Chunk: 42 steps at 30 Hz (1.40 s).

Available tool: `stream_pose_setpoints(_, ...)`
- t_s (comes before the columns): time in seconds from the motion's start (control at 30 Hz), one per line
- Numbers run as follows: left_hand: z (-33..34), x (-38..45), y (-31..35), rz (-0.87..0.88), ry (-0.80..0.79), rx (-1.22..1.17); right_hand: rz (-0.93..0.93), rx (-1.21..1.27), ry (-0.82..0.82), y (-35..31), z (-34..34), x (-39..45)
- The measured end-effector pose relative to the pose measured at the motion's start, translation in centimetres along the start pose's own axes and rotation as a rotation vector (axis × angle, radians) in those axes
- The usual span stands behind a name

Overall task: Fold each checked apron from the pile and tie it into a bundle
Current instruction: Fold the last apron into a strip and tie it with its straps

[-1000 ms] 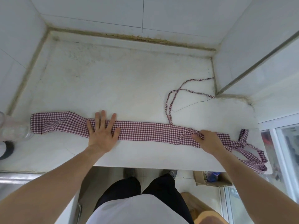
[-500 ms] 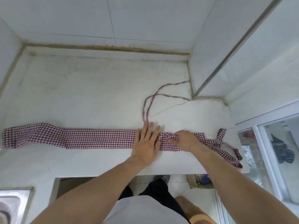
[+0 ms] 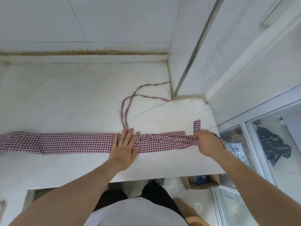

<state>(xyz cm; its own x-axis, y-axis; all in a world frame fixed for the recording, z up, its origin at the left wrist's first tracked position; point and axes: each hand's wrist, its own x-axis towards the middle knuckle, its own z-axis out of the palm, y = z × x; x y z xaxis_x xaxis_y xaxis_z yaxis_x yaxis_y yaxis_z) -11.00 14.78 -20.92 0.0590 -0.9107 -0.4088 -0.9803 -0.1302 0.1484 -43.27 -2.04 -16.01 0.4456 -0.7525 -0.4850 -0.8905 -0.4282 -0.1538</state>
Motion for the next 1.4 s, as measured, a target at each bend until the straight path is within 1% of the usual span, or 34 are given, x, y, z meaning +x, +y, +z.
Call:
stream_pose_setpoints(0.07, 0.0, 0.1, 0.1, -0.005, -0.005, 0.009, 0.063, 0.024, 0.074, 3.2, -0.2, -0.7)
stream_pose_setpoints(0.13, -0.1, 0.1, 0.2, -0.015, -0.007, 0.008, 0.128, 0.139, 0.166, 5.8, -0.6, -1.1)
stream_pose_setpoints(0.2, -0.1, 0.2, 0.3, -0.024, -0.008, 0.003, 0.119, 0.249, 0.306, 7.1, -0.5, -1.1)
stream_pose_setpoints(0.27, -0.1, 0.2, 0.2, -0.031, -0.014, 0.001, 0.038, 0.289, 0.468, 6.8, -0.2, -0.8)
stream_pose_setpoints(0.3, -0.1, 0.2, 0.3, -0.036, -0.019, 0.003, 0.028, 0.321, 0.557, 6.6, -0.1, -0.8)
stream_pose_setpoints(0.33, -0.1, 0.3, 0.4, -0.041, -0.022, 0.002, 0.057, 0.377, 0.648, 6.4, -0.2, -0.7)
stream_pose_setpoints(0.4, -0.2, 0.2, 0.6, -0.05, -0.013, 0.005, 0.178, 0.551, 0.82, 5.6, -0.5, -0.5)
stream_pose_setpoints(0.43, -0.2, 0.2, 0.7, -0.055, -0.005, 0.008, 0.227, 0.627, 0.872, 5.1, -0.4, -0.4)
stream_pose_setpoints(0.47, -0.2, 0.1, 0.8, -0.058, 0.005, 0.009, 0.255, 0.696, 0.887, 4.4, -0.5, -0.3)
stream_pose_setpoints(0.5, 0.0, 0.0, 1.0, -0.065, 0.019, 0.007, 0.264, 0.76, 0.862, 4.2, -0.4, -0.2)
stream_pose_setpoints(0.53, 0.1, -0.1, 1.1, -0.077, 0.034, 0.002, 0.258, 0.821, 0.801, 4.5, -0.6, -0.2)
stream_pose_setpoints(0.57, 0.2, -0.2, 1.1, -0.09, 0.055, -0.009, 0.239, 0.851, 0.701, 5.2, -1.1, -0.3)
stream_pose_setpoints(0.6, 0.3, -0.4, 1.1, -0.101, 0.075, -0.022, 0.199, 0.819, 0.594, 6.4, -1.6, -0.5)
stream_pose_setpoints(0.63, 0.3, -0.4, 1.2, -0.105, 0.086, -0.033, 0.153, 0.704, 0.514, 7.9, -2.1, -0.8)
stream_pose_setpoints(0.67, 0.3, -0.3, 1.5, -0.101, 0.083, -0.037, 0.122, 0.569, 0.455, 9.4, -2.6, -1.1)
stream_pose_setpoints(0.7, 0.4, -0.1, 1.8, -0.093, 0.078, -0.035, 0.123, 0.484, 0.415, 10.6, -2.8, -1.4)
stream_pose_setpoints(0.73, 0.3, 0.1, 2.0, -0.088, 0.076, -0.027, 0.151, 0.471, 0.38, 11.2, -2.9, -1.5)
stream_pose_setpoints(0.8, 0.3, 0.5, 2.7, -0.1, 0.084, -0.022, 0.236, 0.616, 0.309, 11.3, -2.9, -1.6)
stream_pose_setpoints(0.9, 0.6, 0.6, 2.7, -0.1, 0.089, -0.002, 0.282, 0.995, 0.164, 11.5, -3.5, -1.5)
stream_pose_setpoints(1.0, 0.6, 0.5, 2.4, -0.1, 0.089, 0.003, 0.198, 1.207, -0.071, 12.8, -4.9, -2.5)
stream_pose_setpoints(1.07, 0.6, 0.6, 2.5, -0.103, 0.079, 0.005, 0.136, 1.221, -0.173, 14.0, -5.2, -3.0)
stream_pose_setpoints(1.1, 0.7, 0.6, 2.5, -0.103, 0.074, 0.005, 0.125, 1.208, -0.186, 14.4, -5.1, -3.0)
stream_pose_setpoints(1.17, 0.5, 0.7, 2.6, -0.107, 0.061, -0.001, 0.124, 1.205, -0.16, 15.1, -4.6, -2.7)
stream_pose_setpoints(1.3, 0.0, 0.7, 2.9, -0.108, 0.038, 0.006, 0.15, 1.348, -0.106, 14.5, -3.4, -2.2)
stream_pose_setpoints(1.33, 0.0, 0.6, 3.1, -0.109, 0.062, 0.007, 0.158, 1.396, -0.091, 14.2, -3.2, -2.2)
stream_pose_setpoints(1.4, -0.1, 0.7, 4.2, -0.094, 0.183, 0.008, 0.178, 1.45, -0.052, 13.7, -3.0, -2.1)
